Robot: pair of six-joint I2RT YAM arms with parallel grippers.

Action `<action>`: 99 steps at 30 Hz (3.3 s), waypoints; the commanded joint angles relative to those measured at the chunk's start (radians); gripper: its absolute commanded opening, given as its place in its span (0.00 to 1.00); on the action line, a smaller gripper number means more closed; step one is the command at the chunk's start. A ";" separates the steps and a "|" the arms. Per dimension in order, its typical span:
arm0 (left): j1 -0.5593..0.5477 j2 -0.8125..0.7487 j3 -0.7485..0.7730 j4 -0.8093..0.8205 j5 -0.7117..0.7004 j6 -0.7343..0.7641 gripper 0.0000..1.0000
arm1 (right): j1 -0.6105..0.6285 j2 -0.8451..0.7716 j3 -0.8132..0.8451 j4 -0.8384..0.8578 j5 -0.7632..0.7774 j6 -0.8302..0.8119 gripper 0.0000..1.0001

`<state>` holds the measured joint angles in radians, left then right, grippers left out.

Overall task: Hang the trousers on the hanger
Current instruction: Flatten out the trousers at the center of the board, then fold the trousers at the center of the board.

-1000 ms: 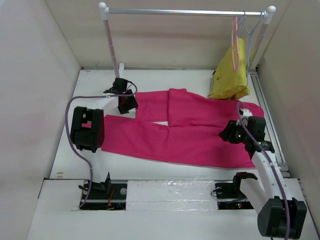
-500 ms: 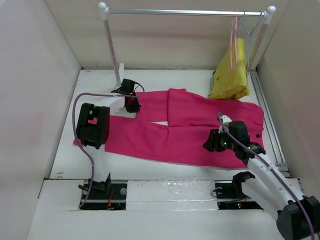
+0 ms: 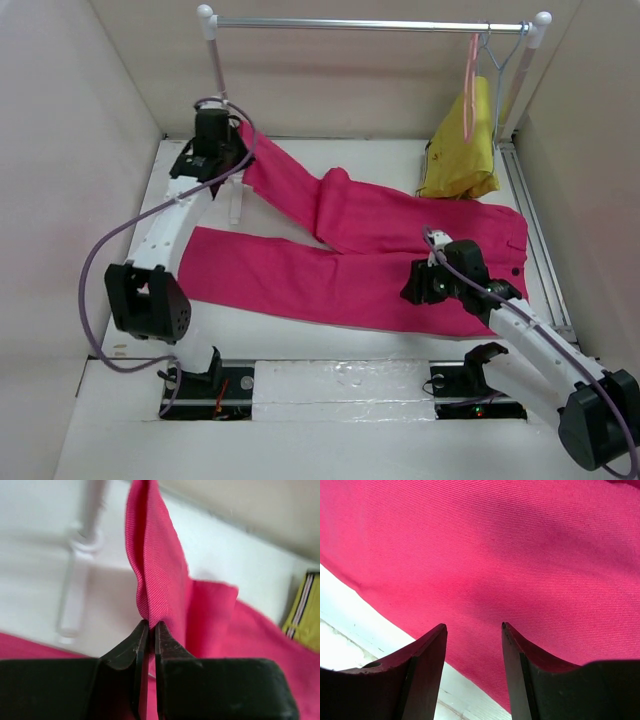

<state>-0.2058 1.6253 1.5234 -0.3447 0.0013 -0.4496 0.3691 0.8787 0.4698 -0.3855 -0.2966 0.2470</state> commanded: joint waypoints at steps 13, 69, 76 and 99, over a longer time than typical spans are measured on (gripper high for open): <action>0.599 0.042 -0.074 0.085 -0.030 -0.188 0.00 | 0.002 0.040 0.092 0.014 -0.075 -0.103 0.57; 0.764 -0.361 -0.951 0.136 -0.092 -0.250 0.00 | 0.040 -0.340 0.160 -0.332 0.013 -0.100 0.46; 0.764 -0.577 -0.870 0.024 -0.147 -0.215 0.00 | 0.040 -0.314 0.262 -0.458 0.097 -0.106 0.47; 0.450 -0.898 -0.689 -0.073 -0.023 -0.271 0.00 | -0.507 0.092 0.303 -0.632 0.335 0.187 0.38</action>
<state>0.3065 0.7544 0.8238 -0.4530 -0.0456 -0.7040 -0.0921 0.9489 0.7551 -0.9936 0.0208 0.3599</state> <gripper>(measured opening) 0.006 0.390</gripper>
